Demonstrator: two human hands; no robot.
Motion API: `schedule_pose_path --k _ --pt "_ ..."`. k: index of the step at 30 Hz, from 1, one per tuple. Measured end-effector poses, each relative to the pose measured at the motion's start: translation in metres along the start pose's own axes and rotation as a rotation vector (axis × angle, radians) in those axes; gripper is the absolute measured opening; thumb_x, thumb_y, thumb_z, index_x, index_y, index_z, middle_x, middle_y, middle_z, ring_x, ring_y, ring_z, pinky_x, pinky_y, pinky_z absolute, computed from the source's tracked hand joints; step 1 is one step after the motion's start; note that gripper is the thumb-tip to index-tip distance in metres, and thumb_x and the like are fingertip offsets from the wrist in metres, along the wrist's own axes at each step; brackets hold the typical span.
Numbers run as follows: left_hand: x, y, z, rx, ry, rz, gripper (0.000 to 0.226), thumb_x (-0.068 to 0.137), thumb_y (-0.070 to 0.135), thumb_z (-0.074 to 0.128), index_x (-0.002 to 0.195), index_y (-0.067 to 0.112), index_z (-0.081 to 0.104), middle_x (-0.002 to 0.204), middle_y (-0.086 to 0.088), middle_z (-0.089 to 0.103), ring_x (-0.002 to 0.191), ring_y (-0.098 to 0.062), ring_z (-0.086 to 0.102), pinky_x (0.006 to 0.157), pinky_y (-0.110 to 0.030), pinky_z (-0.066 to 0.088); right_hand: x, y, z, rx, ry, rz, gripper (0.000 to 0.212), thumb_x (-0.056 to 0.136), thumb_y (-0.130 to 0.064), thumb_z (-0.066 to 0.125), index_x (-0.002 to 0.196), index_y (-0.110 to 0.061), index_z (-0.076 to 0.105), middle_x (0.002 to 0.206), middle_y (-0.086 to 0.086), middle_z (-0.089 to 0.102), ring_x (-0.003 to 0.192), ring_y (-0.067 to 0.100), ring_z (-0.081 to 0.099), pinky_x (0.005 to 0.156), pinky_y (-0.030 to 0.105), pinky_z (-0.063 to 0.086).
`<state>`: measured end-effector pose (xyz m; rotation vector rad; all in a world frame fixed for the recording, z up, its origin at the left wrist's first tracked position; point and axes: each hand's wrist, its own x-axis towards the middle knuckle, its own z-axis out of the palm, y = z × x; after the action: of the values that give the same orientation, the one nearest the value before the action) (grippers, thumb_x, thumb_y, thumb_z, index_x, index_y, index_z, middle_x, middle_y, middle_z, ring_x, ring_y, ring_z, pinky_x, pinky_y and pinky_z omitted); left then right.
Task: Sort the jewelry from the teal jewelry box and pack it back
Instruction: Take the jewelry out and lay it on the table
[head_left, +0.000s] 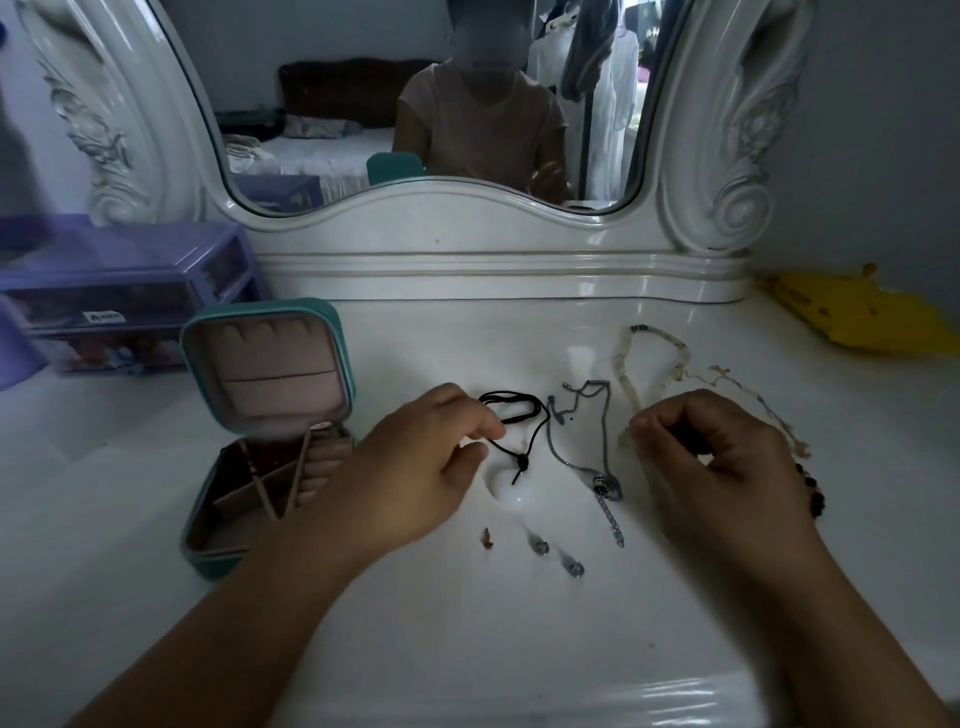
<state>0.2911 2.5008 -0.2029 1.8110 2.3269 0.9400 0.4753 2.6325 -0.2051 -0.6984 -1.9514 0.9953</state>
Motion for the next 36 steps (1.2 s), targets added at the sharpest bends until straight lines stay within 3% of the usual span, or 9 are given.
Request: schedule_pose_path --k 6,10,14,18,20,24,27,29,36 --pt "-0.003 0.004 0.022 -0.012 0.038 0.005 0.017 0.086 0.019 0.053 0.093 0.026 0.067 0.087 0.015 0.057 0.084 -0.006 0.053 0.073 -0.023 0.044 0.002 0.016 -0.014 -0.057 0.214 0.133 0.017 0.085 -0.016 0.06 0.069 -0.016 0.064 0.064 0.0 0.062 0.06 0.007 0.056 0.054 0.012 0.043" --pt "-0.005 0.007 0.027 -0.033 -0.014 0.08 0.027 0.083 0.039 0.045 0.094 0.03 0.068 0.087 0.011 0.061 0.083 -0.006 0.054 0.072 -0.027 0.048 0.002 0.018 -0.019 -0.067 0.285 0.185 0.018 0.086 -0.018 0.058 0.069 -0.015 0.063 0.064 0.004 0.061 0.06 0.014 0.054 0.057 0.024 0.041" --pt "-0.006 0.004 0.027 0.032 -0.039 0.098 0.023 0.079 0.041 0.049 0.086 0.03 0.069 0.082 0.013 0.059 0.075 -0.003 0.051 0.066 -0.028 0.048 0.0 0.019 -0.014 -0.115 0.22 0.172 0.017 0.085 -0.019 0.058 0.07 -0.018 0.064 0.066 -0.002 0.062 0.061 0.009 0.055 0.06 0.028 0.044" --pt "-0.007 -0.001 0.021 0.099 0.084 -0.023 0.008 0.078 0.029 0.059 0.075 0.027 0.067 0.075 0.011 0.057 0.074 -0.009 0.052 0.065 -0.027 0.044 -0.004 0.018 -0.008 -0.155 0.1 0.132 0.014 0.083 -0.018 0.061 0.069 -0.021 0.063 0.068 0.0 0.062 0.06 0.012 0.058 0.059 0.029 0.048" --pt "-0.008 -0.002 0.02 0.101 0.109 -0.083 0.005 0.08 0.025 0.064 0.077 0.026 0.067 0.077 0.01 0.056 0.077 -0.011 0.052 0.066 -0.026 0.042 -0.006 0.017 -0.005 -0.17 0.009 0.075 0.012 0.082 -0.017 0.063 0.073 -0.024 0.065 0.07 -0.003 0.061 0.06 0.01 0.058 0.058 0.021 0.046" --pt "-0.008 -0.003 0.021 0.091 0.14 -0.092 0.008 0.08 0.03 0.061 0.081 0.027 0.068 0.083 0.009 0.058 0.082 -0.011 0.053 0.065 -0.021 0.042 -0.006 0.021 0.002 -0.363 -0.18 -0.11 0.018 0.078 -0.01 0.067 0.091 -0.022 0.07 0.08 -0.018 0.057 0.085 0.004 0.05 0.072 0.011 0.04" --pt "-0.007 -0.003 0.02 0.085 0.186 -0.108 0.007 0.08 0.018 0.065 0.082 0.023 0.068 0.087 0.007 0.06 0.086 -0.014 0.054 0.069 -0.028 0.046 -0.007 0.022 0.005 -0.416 -0.236 -0.195 0.023 0.074 -0.014 0.06 0.094 -0.021 0.07 0.081 -0.013 0.058 0.085 0.004 0.047 0.072 0.017 0.044" --pt "-0.008 -0.003 0.019 0.065 0.185 -0.105 0.009 0.079 0.015 0.066 0.082 0.023 0.068 0.087 0.009 0.06 0.086 -0.012 0.054 0.07 -0.021 0.043 -0.007 0.022 0.005 -0.404 -0.239 -0.223 0.029 0.071 -0.01 0.056 0.094 -0.019 0.07 0.082 -0.01 0.061 0.084 0.005 0.048 0.071 0.02 0.045" --pt "-0.009 -0.002 0.018 0.013 0.146 -0.041 0.015 0.076 0.028 0.055 0.084 0.028 0.069 0.086 0.016 0.06 0.085 -0.005 0.053 0.076 -0.022 0.044 -0.008 0.025 0.007 -0.371 -0.278 -0.284 0.037 0.071 -0.014 0.05 0.101 -0.026 0.068 0.081 -0.02 0.052 0.083 0.008 0.05 0.074 0.035 0.047"
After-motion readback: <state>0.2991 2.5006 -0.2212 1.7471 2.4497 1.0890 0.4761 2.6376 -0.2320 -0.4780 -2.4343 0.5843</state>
